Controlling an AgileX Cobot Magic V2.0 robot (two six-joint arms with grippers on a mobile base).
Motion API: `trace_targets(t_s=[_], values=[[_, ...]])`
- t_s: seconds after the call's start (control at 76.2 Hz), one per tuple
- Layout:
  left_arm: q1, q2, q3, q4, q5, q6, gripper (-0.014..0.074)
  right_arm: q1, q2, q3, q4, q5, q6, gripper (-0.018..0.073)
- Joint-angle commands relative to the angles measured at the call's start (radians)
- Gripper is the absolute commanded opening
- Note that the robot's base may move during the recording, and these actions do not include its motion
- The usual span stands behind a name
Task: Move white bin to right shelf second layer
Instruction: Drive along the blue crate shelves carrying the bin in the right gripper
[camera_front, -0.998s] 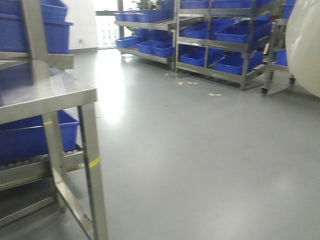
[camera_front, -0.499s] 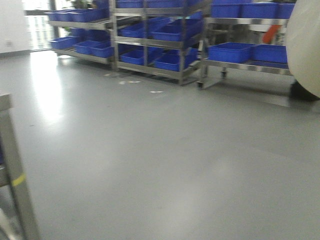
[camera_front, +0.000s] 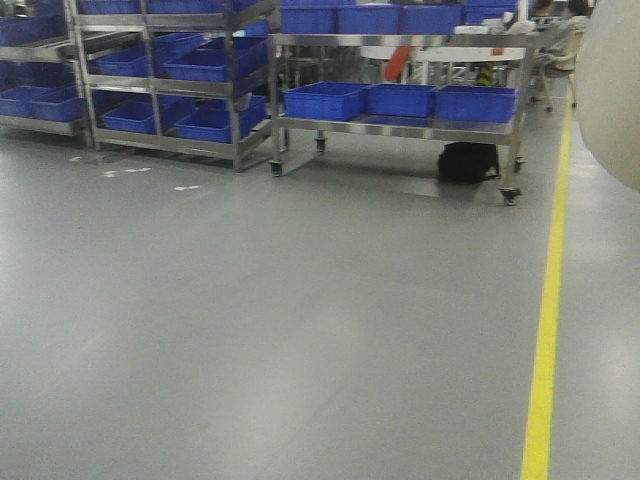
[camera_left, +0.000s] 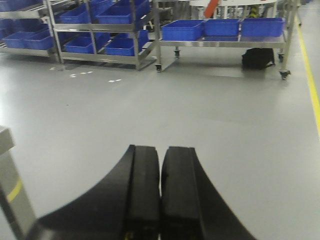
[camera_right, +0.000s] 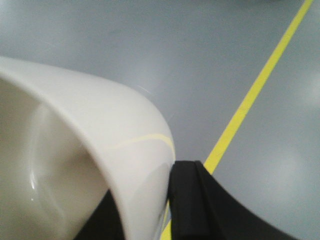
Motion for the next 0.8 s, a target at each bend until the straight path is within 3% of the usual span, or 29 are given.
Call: trace_targets(t_s=[0.0, 0.788], values=[[-0.005, -0.016, 0.037, 0.000, -0.085, -0.003, 0.0085, -0.006, 0.002, -0.033, -0.003, -0.091, 0.001, 0.0055], [-0.005, -0.016, 0.037, 0.000, -0.085, -0.003, 0.0085, -0.006, 0.002, -0.033, -0.003, -0.091, 0.001, 0.0055]])
